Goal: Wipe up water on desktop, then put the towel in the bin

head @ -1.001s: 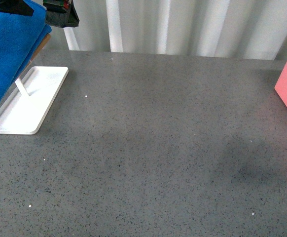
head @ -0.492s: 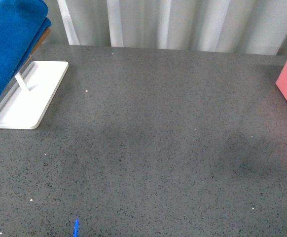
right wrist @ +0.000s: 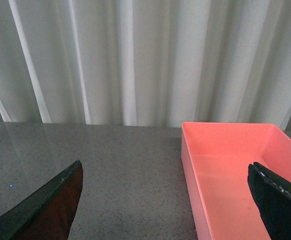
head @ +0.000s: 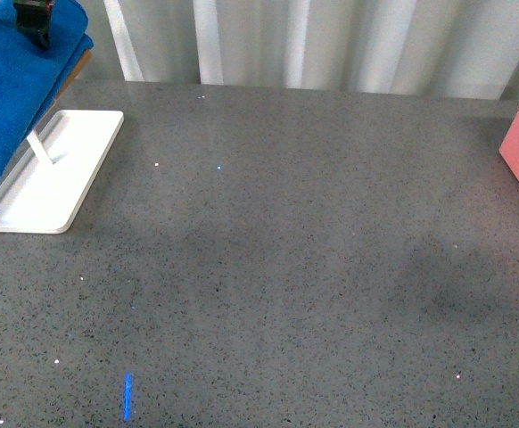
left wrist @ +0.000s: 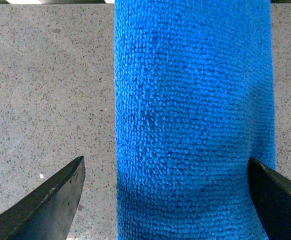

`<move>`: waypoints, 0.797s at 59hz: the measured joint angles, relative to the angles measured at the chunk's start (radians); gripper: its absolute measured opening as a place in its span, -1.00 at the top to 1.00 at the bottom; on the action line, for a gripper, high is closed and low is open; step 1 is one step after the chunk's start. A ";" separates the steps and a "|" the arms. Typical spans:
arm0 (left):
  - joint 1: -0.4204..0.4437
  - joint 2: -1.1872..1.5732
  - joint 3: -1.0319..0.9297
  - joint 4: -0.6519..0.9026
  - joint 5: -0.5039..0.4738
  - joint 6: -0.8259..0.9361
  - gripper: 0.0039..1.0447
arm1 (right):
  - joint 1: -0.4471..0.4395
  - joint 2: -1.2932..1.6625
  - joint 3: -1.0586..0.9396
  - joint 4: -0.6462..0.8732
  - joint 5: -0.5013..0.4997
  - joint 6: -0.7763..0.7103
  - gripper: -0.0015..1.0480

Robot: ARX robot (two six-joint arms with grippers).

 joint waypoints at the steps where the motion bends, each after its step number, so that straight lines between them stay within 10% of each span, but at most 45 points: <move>1: 0.000 0.000 0.000 0.002 0.000 0.000 -0.87 | 0.000 0.000 0.000 0.000 0.000 0.000 -0.86; 11: 0.002 0.000 0.000 0.008 0.005 0.000 -0.84 | 0.000 0.000 0.000 0.000 0.000 0.000 -0.86; 47: 0.005 0.006 0.010 0.007 0.024 0.003 0.85 | 0.000 0.000 0.000 0.000 0.000 0.000 -0.86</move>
